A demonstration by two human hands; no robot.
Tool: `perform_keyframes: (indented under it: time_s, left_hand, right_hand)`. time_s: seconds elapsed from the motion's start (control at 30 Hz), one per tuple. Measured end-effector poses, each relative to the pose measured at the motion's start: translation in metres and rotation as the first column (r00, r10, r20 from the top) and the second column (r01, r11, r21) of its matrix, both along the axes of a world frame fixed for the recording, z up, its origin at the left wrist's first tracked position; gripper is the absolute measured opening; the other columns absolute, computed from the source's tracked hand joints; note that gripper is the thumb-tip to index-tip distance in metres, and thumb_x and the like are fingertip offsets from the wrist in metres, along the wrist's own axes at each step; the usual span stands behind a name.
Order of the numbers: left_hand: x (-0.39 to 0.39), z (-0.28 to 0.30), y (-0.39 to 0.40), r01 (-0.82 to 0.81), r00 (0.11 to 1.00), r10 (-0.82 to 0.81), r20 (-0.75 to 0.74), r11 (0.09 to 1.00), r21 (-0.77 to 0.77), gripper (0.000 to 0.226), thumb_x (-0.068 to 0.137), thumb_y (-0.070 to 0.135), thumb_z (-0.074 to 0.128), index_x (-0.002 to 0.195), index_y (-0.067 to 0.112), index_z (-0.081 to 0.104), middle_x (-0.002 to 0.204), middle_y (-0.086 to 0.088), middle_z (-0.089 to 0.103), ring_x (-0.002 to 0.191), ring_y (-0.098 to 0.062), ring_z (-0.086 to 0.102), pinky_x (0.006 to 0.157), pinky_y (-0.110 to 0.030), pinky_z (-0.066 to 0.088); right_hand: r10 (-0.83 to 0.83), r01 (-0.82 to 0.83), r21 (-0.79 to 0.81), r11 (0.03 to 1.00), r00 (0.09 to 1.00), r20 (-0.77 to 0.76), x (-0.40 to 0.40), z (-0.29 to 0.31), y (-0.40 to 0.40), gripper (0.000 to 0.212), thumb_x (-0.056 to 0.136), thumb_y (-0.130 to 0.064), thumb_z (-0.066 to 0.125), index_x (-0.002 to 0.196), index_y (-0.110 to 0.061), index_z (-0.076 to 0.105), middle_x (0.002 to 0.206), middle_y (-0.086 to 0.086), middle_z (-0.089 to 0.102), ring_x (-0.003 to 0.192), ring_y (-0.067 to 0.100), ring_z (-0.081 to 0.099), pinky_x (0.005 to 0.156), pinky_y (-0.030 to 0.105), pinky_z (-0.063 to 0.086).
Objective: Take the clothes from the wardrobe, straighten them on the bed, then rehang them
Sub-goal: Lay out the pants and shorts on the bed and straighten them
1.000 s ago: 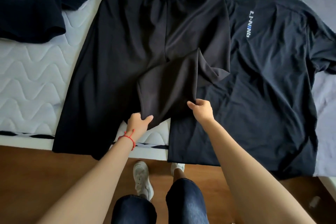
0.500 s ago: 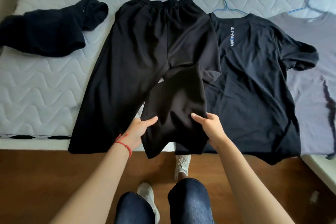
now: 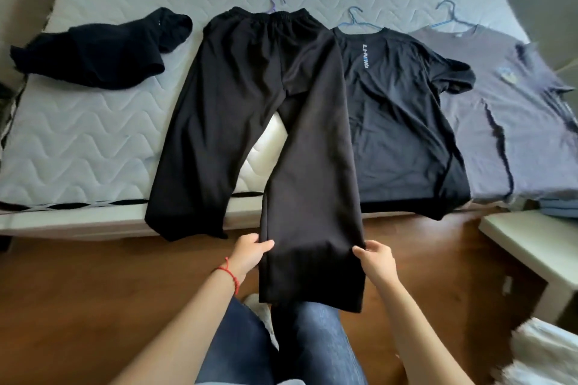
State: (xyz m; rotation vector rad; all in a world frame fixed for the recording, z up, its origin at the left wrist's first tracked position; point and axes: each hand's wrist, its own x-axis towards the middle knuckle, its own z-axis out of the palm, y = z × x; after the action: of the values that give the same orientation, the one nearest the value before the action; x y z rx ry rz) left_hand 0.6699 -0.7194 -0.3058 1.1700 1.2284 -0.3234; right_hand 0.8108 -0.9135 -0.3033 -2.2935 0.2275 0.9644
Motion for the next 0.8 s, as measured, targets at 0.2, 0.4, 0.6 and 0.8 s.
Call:
perform_keyframes:
  time_s: [0.2, 0.4, 0.6, 0.8]
  left_hand:
    - [-0.037, 0.011, 0.004, 0.13, 0.991, -0.124, -0.057, 0.984, 0.118, 0.01, 0.09, 0.018, 0.054, 0.084, 0.015, 0.06, 0.078, -0.003, 0.052, 0.065, -0.011, 0.046, 0.056, -0.023, 0.036]
    - [-0.072, 0.054, 0.035, 0.158, 0.987, -0.16, -0.024, 0.922, 0.355, 0.01, 0.086, 0.022, 0.058, 0.086, 0.017, 0.067, 0.09, -0.003, 0.066, 0.093, -0.022, 0.062, 0.078, -0.028, 0.045]
    - [-0.117, 0.085, 0.064, 0.182, 0.983, -0.179, -0.048, 0.893, 0.41, 0.007, 0.085, 0.02, 0.059, 0.08, 0.023, 0.063, 0.086, 0.0, 0.067, 0.088, -0.018, 0.063, 0.084, -0.03, 0.049]
    - [-0.142, 0.084, 0.106, -0.061, 0.994, 0.087, -0.062, 0.94, 0.336, 0.022, 0.087, 0.005, 0.056, 0.069, 0.017, 0.059, 0.07, -0.003, 0.061, 0.072, -0.02, 0.058, 0.068, -0.025, 0.048]
  right_hand:
    - [0.018, -0.015, -0.106, 0.994, 1.0, 0.023, -0.03, 0.015, -0.01, 0.032, 0.086, -0.018, 0.054, 0.117, -0.011, 0.058, 0.115, 0.01, 0.064, 0.105, 0.026, 0.057, 0.079, 0.027, 0.042]
    - [0.211, -0.21, 0.043, 0.977, 0.977, -0.016, -0.054, 0.048, 0.041, 0.024, 0.085, -0.022, 0.056, 0.106, -0.012, 0.064, 0.095, 0.004, 0.067, 0.09, 0.021, 0.064, 0.068, 0.024, 0.045]
    - [0.517, -0.516, 0.049, 0.855, 0.856, -0.009, -0.069, 0.077, 0.106, 0.02, 0.085, -0.02, 0.054, 0.095, -0.007, 0.067, 0.08, 0.002, 0.06, 0.078, 0.017, 0.055, 0.066, 0.025, 0.041]
    - [0.692, -0.694, -0.02, 0.719, 0.719, -0.063, -0.051, 0.084, 0.161, 0.022, 0.085, -0.019, 0.055, 0.093, -0.002, 0.066, 0.1, 0.017, 0.069, 0.102, 0.031, 0.061, 0.078, 0.03, 0.048]
